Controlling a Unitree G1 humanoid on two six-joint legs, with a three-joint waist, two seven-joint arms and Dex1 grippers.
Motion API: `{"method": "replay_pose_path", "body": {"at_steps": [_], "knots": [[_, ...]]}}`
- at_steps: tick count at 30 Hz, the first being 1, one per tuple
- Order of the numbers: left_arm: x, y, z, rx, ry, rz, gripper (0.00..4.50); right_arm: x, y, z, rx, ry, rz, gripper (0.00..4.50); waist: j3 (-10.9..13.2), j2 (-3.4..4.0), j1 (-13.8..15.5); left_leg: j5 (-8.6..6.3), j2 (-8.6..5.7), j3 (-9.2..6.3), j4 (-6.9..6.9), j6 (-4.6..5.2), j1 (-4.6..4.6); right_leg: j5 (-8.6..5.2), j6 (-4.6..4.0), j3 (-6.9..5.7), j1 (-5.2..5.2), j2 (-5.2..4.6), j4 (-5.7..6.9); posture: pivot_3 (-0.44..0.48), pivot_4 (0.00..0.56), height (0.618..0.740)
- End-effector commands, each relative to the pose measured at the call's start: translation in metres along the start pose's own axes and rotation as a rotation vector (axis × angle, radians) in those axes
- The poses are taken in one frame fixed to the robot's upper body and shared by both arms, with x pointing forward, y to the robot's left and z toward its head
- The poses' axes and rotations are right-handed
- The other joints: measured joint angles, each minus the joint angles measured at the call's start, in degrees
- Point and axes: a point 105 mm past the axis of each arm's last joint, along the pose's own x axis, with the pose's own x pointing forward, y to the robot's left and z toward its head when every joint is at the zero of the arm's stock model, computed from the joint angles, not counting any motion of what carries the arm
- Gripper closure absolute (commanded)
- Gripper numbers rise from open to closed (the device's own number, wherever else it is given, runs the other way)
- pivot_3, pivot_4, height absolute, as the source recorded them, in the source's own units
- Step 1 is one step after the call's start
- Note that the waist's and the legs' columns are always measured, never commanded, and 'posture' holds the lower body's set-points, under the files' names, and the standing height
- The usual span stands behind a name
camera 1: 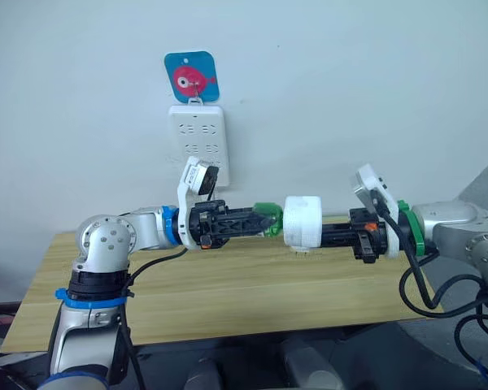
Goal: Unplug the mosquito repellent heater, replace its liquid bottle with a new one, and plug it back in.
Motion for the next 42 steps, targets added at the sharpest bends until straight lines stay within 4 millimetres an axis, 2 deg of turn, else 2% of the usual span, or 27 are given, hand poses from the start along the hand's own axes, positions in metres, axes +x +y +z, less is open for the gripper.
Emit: {"method": "replay_pose_path", "body": {"at_steps": [1,12,24,28,31,36,41,42], "knots": [[-0.002,0.001,0.012,0.040,-0.048,0.032,2.16,-0.001,0.023,0.014,-0.057,-0.041,0.087,4.50,0.0,0.00,0.0,0.00,0.00,0.01,0.00,0.00,0.00,0.00,0.00,0.01,0.00,0.00,0.00,-0.238,0.061,0.704],[-0.002,0.012,0.017,0.071,-0.085,0.089,2.17,-0.001,0.029,0.023,-0.024,-0.105,0.097,4.50,0.0,0.00,0.0,0.00,0.00,0.01,-0.01,0.00,0.00,0.00,0.00,0.02,-0.01,0.00,0.00,-0.239,0.063,0.704],[-0.004,0.012,0.014,0.055,-0.086,0.093,2.18,-0.001,0.020,0.023,-0.028,-0.115,0.023,4.50,0.0,0.00,0.0,0.00,0.00,0.01,-0.01,0.00,-0.03,0.00,0.00,0.01,-0.02,0.01,-0.02,-0.239,0.063,0.704],[-0.009,0.017,0.015,0.066,-0.092,0.128,2.18,-0.016,0.026,0.020,-0.009,-0.107,0.042,4.50,0.0,0.00,0.0,0.00,-0.01,0.01,-0.01,0.00,-0.03,0.00,0.00,0.01,-0.02,0.00,-0.02,-0.237,0.066,0.704],[-0.012,0.018,0.014,0.078,-0.088,0.139,2.18,-0.028,0.017,0.013,0.039,-0.104,-0.025,3.96,0.0,-0.01,0.1,0.00,-0.02,0.01,-0.02,0.00,-0.05,0.00,0.00,0.01,-0.01,0.00,-0.07,-0.238,0.068,0.704],[-0.010,0.010,0.009,0.072,-0.055,0.086,2.18,-0.038,-0.002,0.002,0.128,-0.140,-0.128,2.20,0.0,-0.01,0.0,0.00,-0.02,0.03,-0.01,0.00,-0.04,0.00,0.00,0.03,-0.01,0.01,-0.06,-0.243,0.069,0.704],[-0.007,0.004,0.006,0.078,-0.031,0.053,2.18,-0.031,-0.001,0.000,0.249,-0.184,-0.088,0.28,0.0,-0.01,-0.2,0.00,0.01,0.04,-0.04,0.01,-0.04,0.00,0.00,0.03,-0.02,0.03,-0.05,-0.243,0.069,0.704],[-0.007,0.004,0.005,0.081,-0.027,0.053,2.18,-0.030,-0.001,0.000,0.276,-0.194,-0.075,0.01,0.0,-0.01,-0.1,0.00,0.01,0.03,-0.04,0.00,-0.04,0.00,0.00,0.03,-0.02,0.03,-0.06,-0.243,0.069,0.704]]}}
